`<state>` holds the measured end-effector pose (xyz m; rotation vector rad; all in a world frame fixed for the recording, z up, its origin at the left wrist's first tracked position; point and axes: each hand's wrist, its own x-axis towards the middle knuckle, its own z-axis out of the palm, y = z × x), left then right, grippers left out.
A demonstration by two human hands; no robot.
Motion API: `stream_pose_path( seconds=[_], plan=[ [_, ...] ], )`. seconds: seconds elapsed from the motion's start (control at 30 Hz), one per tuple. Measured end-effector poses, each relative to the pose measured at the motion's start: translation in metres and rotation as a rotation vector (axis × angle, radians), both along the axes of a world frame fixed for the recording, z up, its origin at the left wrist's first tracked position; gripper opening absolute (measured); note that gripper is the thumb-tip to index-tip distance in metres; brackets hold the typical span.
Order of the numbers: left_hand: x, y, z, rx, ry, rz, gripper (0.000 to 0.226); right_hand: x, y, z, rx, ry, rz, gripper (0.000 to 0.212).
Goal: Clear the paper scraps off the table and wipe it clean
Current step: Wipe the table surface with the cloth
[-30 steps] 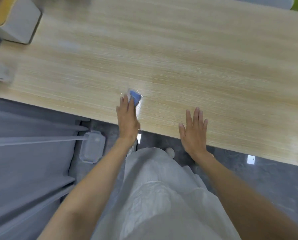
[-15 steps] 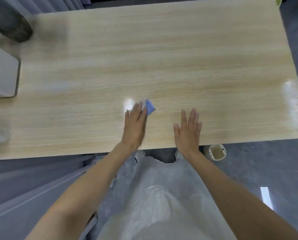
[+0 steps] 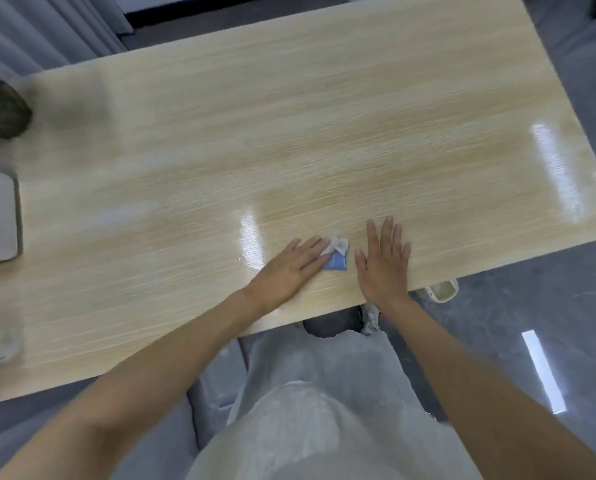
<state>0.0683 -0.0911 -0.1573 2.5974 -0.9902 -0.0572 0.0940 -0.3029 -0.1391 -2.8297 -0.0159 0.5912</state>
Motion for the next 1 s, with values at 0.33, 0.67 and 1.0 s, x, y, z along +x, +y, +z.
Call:
stream_pose_path(
  seconds=[0.33, 0.67, 1.0],
  plan=[
    [0.088, 0.022, 0.013, -0.119, 0.118, 0.742, 0.058, -0.002, 0.001, 0.002, 0.021, 0.011, -0.007, 0.060],
    [0.144, 0.083, 0.014, 0.043, -0.005, 0.578, 0.041, -0.001, 0.000, -0.001, 0.013, -0.009, -0.012, 0.060],
    [0.135, 0.057, 0.003, 0.078, -0.128, -0.118, 0.044, 0.000, 0.000, 0.002, 0.084, -0.123, -0.054, 0.059]
  ],
)
